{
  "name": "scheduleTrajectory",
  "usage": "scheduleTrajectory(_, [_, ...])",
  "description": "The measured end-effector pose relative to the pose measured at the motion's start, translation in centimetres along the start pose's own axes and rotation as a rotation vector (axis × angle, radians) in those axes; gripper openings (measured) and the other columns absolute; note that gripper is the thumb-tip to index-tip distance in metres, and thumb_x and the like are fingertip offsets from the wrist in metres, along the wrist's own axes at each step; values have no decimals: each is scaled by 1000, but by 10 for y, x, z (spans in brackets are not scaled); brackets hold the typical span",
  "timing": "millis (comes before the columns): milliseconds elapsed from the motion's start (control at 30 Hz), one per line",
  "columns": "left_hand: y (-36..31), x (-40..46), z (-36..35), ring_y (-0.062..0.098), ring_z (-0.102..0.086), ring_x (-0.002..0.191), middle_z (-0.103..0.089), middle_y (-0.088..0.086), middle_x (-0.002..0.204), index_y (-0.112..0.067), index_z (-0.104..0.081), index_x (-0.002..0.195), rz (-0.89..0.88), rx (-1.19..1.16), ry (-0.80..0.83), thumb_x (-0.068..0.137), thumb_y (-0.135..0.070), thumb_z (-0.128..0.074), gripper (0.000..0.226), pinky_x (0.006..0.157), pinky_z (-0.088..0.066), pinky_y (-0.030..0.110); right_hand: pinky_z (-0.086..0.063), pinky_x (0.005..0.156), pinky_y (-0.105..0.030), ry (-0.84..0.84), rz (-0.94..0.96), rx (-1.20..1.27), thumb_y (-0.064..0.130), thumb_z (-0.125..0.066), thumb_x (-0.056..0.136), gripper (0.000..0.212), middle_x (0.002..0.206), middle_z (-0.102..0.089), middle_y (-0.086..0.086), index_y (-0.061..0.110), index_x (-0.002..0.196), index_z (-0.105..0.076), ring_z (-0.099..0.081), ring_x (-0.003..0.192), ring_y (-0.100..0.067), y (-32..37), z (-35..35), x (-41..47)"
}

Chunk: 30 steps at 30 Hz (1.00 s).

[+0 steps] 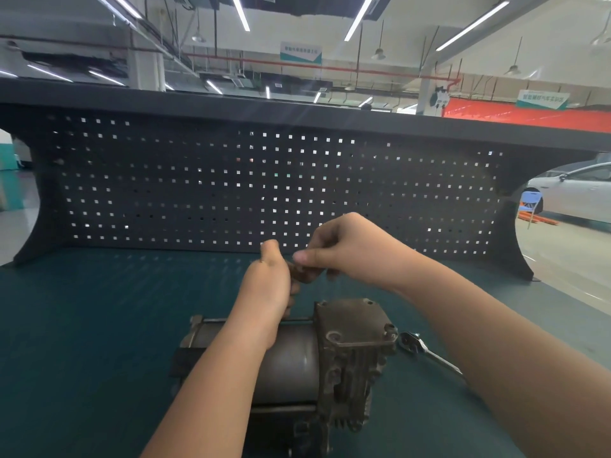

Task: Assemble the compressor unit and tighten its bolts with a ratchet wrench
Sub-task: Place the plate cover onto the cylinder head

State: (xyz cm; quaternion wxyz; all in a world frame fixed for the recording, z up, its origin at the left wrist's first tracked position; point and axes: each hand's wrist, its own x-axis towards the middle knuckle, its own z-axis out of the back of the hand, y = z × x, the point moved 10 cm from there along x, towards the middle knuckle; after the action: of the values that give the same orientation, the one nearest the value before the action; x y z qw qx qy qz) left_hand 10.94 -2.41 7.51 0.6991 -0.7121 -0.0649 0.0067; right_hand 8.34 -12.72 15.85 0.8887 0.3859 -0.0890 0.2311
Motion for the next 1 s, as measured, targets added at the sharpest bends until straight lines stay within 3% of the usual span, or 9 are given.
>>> scheduleTrajectory(133, [-3,-4,-3,15,-35,47,-46,-1,54,-4,-64,81,-45,98,2,99,-30,-37,42,48,-25,27,-49,50,-18,21,-93,281,13,-68,88,19,78,-74,-16,3,73,-62,-71,66,-15,-18,1,-5])
scheduleTrajectory(233, [-6,-8,-9,11,-39,47,-50,-1,58,-11,-66,70,-97,208,40,96,-21,-49,33,48,-28,25,-46,43,-18,-68,-189,578,8,-68,87,23,66,-70,-11,7,66,-57,-66,53,-15,-40,16,-16])
scheduleTrajectory(333, [-10,-14,-19,4,-56,63,-65,-8,70,-15,-74,80,-175,334,108,89,-35,-64,24,51,-40,10,-41,40,-18,-167,-242,614,24,-77,73,23,57,-61,-5,16,60,-60,-53,45,-11,-66,33,-33])
scheduleTrajectory(400, [-9,-22,-29,-7,-63,82,-71,-20,86,-26,-74,91,-196,425,193,75,-57,-72,35,69,-43,1,-41,42,-18,-206,-266,647,31,-79,62,18,57,-58,-2,20,59,-65,-51,46,-10,-81,38,-44])
scheduleTrajectory(467, [-5,-27,-37,-3,-62,102,-68,-23,106,-34,-71,106,-195,581,255,55,-80,-65,69,94,-49,23,-46,46,-17,-219,-283,715,28,-77,60,17,59,-61,-2,15,64,-68,-56,49,-8,-94,38,-50])
scheduleTrajectory(500, [-3,-29,-39,1,-62,105,-68,-23,109,-35,-70,108,-188,636,274,48,-86,-61,79,97,-49,31,-48,49,-16,-224,-291,760,24,-76,61,18,61,-63,-3,10,69,-68,-60,53,-8,-100,37,-52])
scheduleTrajectory(600, [-3,-30,-39,2,-65,97,-71,-22,97,-37,-73,97,-187,661,285,44,-87,-59,74,92,-52,36,-54,60,-17,-255,-311,883,13,-74,61,23,73,-70,-7,-2,77,-70,-69,67,-10,-114,37,-54])
scheduleTrajectory(800, [-5,-27,-35,5,-62,72,-61,-25,59,-43,-73,80,-222,665,208,75,-66,-66,25,72,-50,29,-55,67,-18,-208,-281,952,5,-69,66,30,88,-73,-7,-5,94,-70,-71,78,-12,-119,32,-54])
scheduleTrajectory(1000, [-6,-28,-36,-9,-51,45,-56,-23,46,-36,-74,80,-224,600,230,75,-58,-72,23,52,-34,22,-54,64,-17,-205,-274,868,6,-73,59,26,78,-74,-8,0,85,-72,-71,72,-13,-117,28,-55])
